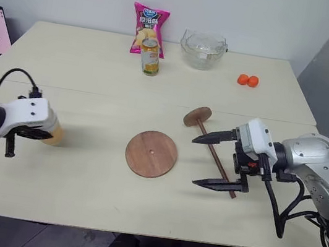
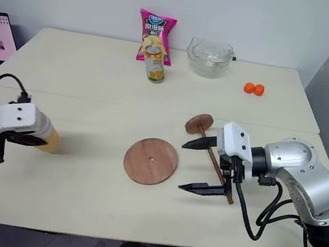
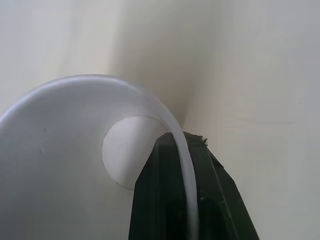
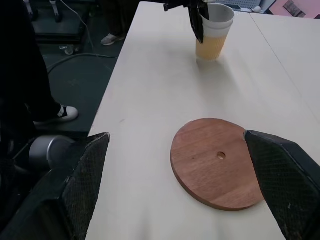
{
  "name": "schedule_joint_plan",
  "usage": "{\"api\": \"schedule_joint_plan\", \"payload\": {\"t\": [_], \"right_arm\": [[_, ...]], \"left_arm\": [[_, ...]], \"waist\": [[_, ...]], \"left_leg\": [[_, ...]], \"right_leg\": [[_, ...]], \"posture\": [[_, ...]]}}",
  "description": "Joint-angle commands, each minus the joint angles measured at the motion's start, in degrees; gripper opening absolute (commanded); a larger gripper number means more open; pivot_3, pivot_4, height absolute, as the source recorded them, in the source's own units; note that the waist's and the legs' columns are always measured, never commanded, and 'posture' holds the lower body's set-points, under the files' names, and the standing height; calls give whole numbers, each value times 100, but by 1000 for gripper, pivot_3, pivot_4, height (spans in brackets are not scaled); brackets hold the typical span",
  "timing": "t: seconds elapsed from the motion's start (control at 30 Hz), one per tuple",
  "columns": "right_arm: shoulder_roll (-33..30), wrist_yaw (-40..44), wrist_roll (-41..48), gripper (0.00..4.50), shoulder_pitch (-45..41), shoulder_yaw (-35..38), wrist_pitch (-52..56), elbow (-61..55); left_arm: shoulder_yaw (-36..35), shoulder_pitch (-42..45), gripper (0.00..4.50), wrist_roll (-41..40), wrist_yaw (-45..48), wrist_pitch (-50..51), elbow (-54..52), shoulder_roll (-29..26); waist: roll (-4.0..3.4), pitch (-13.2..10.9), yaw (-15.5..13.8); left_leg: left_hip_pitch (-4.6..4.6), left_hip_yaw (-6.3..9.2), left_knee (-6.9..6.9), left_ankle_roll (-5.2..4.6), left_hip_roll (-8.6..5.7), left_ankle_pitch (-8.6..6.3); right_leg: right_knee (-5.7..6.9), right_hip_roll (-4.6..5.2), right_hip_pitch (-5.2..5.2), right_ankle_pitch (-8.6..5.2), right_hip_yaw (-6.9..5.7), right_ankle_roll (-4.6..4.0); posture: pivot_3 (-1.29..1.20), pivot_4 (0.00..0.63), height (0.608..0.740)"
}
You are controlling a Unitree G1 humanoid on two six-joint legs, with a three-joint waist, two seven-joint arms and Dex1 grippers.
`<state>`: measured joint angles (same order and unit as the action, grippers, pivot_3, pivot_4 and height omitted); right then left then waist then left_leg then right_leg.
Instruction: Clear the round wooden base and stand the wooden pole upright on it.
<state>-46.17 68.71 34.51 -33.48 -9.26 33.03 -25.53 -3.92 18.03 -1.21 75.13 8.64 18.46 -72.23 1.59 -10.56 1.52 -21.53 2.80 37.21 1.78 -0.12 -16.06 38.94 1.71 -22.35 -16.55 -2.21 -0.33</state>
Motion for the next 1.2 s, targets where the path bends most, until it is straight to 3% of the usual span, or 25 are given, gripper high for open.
{"api": "schedule_joint_plan", "payload": {"t": [0.03,0.4,0.8,1.0,1.07,1.2], "right_arm": [[21,77,-20,4500,-150,51,-96,-80],[19,55,32,4500,-209,73,-14,-132],[-10,93,213,4500,-199,194,17,-133],[-71,143,205,4500,-108,324,-70,-101],[-78,151,177,4500,-90,379,-111,-56],[-99,108,130,4500,-95,515,-165,86]], "left_arm": [[-275,156,7,-150,-71,102,459,-102],[-112,464,7,-208,-49,75,1042,-1],[-28,858,2708,-136,119,-31,1318,-75],[-569,449,4107,-307,110,-134,942,-559],[-885,260,4449,-417,30,-115,755,-660],[-1688,104,4449,-880,-86,238,101,-588]], "waist": [[0,0,1],[1,0,1],[1,1,2],[1,1,9],[1,1,12],[1,0,4]], "left_leg": [[0,0,0,0,0,0],[-4,1,5,0,0,0],[-11,5,17,0,0,0],[-32,8,55,0,2,-2],[-34,6,61,-2,2,-3],[-33,7,63,-3,1,-4]], "right_leg": [[1,0,-1,0,0,0],[1,1,-1,1,0,-1],[4,1,-1,1,-4,-1],[8,1,-5,2,-5,-1],[8,2,-5,2,-3,0],[9,3,-5,2,-5,0]], "posture": [[0,150,740],[0,150,740],[0,150,740],[0,150,740],[0,150,740],[0,150,740]]}}
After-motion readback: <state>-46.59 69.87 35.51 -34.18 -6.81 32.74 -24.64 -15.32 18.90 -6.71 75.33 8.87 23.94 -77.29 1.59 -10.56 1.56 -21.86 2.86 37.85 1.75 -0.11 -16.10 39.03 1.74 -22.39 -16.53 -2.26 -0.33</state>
